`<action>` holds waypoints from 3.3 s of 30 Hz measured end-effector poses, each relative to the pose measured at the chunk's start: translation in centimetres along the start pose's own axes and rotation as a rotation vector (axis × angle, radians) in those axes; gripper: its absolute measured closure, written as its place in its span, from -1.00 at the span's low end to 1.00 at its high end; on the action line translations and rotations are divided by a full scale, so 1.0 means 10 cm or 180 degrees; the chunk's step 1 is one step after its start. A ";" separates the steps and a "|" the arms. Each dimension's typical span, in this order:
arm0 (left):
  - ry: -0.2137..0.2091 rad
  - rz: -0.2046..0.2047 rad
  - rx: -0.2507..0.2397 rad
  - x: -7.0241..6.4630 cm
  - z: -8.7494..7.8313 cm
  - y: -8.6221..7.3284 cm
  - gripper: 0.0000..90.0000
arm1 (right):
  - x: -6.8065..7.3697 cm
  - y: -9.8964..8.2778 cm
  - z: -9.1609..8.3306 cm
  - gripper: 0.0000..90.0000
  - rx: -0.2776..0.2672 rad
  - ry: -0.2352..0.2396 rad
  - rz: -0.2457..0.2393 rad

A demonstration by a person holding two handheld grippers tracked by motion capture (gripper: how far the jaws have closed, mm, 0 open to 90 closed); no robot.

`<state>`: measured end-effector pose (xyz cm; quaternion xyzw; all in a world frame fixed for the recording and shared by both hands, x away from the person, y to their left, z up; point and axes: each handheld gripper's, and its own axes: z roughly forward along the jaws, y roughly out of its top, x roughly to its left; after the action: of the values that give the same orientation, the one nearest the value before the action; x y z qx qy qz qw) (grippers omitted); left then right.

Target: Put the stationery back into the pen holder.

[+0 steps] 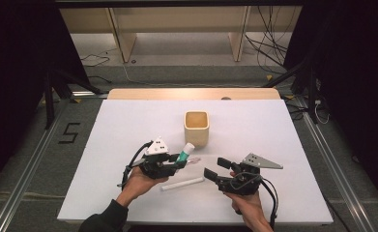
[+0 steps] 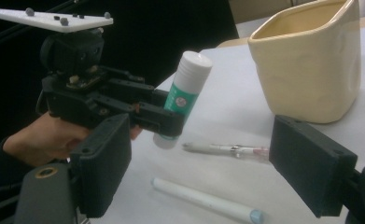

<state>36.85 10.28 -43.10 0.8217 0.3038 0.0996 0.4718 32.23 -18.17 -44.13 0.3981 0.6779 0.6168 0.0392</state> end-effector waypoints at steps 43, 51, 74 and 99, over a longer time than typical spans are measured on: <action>-0.0308 -0.0067 -0.0109 -0.33 0.19 -0.04 0.45 | -0.09 -0.01 0.40 0.20 0.0064 0.0230 0.0548; -0.0326 -0.0039 -0.0091 -0.35 0.20 -0.04 0.45 | -0.13 -0.04 0.39 0.39 0.0011 0.0287 0.0669; -0.0217 0.0123 0.0108 -0.25 0.06 0.01 -0.24 | -0.18 0.10 0.23 0.46 -0.0193 0.0162 0.0532; 0.0152 0.0000 0.0350 0.06 -0.23 -0.20 -0.51 | -0.27 0.69 0.28 0.45 -0.0342 -0.0188 0.0092</action>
<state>35.48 13.03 -43.64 0.8438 0.3199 0.1024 0.4186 38.97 -17.98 -40.02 0.4232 0.6365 0.6408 0.0716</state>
